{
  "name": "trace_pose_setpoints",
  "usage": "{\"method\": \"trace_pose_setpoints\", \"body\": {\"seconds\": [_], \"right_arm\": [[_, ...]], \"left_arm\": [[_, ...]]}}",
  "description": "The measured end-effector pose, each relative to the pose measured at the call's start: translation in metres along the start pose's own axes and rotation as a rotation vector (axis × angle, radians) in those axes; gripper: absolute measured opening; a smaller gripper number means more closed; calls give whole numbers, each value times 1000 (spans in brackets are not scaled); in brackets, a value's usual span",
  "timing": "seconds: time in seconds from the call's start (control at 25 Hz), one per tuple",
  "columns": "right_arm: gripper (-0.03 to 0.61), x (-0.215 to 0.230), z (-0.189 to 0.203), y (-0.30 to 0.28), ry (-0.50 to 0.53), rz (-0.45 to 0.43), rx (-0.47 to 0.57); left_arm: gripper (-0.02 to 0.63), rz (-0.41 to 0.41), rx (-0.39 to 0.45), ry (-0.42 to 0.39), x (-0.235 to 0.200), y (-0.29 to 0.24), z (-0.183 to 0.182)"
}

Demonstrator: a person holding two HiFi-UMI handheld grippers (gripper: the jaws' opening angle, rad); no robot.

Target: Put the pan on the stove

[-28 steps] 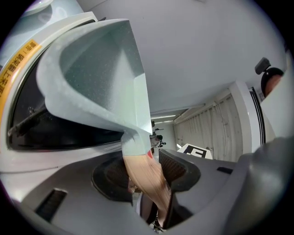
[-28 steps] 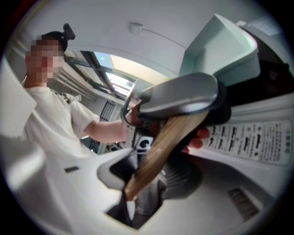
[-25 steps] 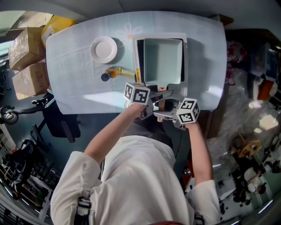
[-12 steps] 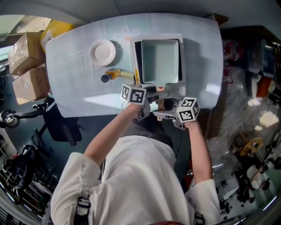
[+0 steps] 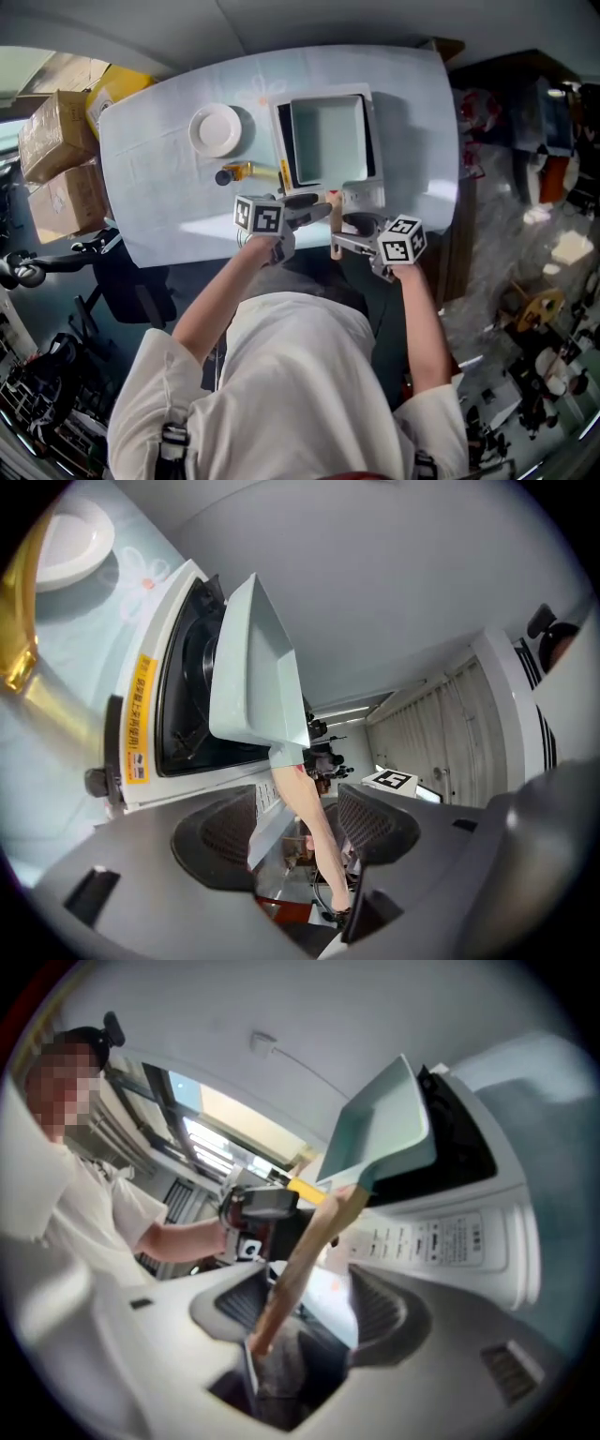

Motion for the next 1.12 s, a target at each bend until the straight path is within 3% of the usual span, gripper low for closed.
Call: {"method": "trace_pose_setpoints", "body": {"seconds": [0.28,0.44,0.68,0.92,1.12], "right_arm": [[260,-20,-12,33,88,137,118],[178,-41,-19,48,178,181,163],[89,-68,-22,73,319,194,225],[49,-87,-16,101,429,183,271],[38,-96,-4,109,506,212,245]], "left_arm": [[269,-61,10,-164,27,25,-4],[191,-88,49,-259,50,37,-1],[101,-141,152,-386,88,46,8],[57,-216,285,-468,122,49,28],[26,-277,373,-529,147,46,56]]}}
Point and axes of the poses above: the fingertips, and each gripper's own axes: y backward along the fingers, x to its right, z out of its underside, the point moved 9 cm from there along y, backward along the fingers, and after that the axes turned 2 degrees about x, right-handed, at the moved point
